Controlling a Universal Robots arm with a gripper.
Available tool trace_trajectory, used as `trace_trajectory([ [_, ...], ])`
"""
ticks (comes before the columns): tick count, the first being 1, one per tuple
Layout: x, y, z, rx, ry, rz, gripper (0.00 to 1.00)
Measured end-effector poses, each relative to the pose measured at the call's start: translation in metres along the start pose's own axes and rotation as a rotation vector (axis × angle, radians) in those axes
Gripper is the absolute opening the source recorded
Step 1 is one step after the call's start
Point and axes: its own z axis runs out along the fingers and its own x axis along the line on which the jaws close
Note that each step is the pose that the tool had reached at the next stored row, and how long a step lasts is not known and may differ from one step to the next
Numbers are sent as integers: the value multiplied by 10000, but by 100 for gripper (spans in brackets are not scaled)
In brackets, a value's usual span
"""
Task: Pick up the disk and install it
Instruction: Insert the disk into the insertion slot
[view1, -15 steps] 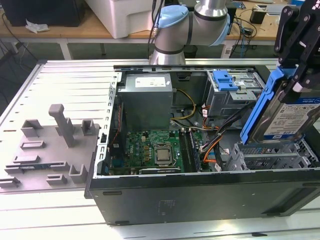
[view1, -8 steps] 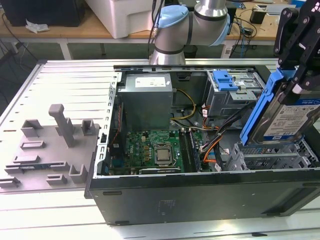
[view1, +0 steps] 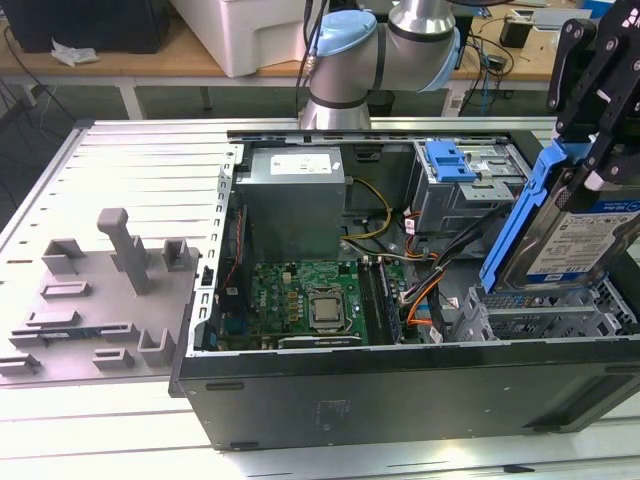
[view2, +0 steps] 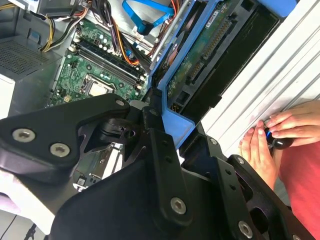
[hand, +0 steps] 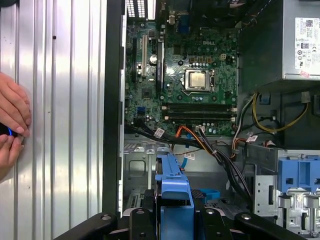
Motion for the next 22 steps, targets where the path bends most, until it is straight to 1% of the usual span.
trace_trajectory([
  [13,5,-1,28,0,-1,0,37],
  [22,6,-3,58,0,-16,1,37],
])
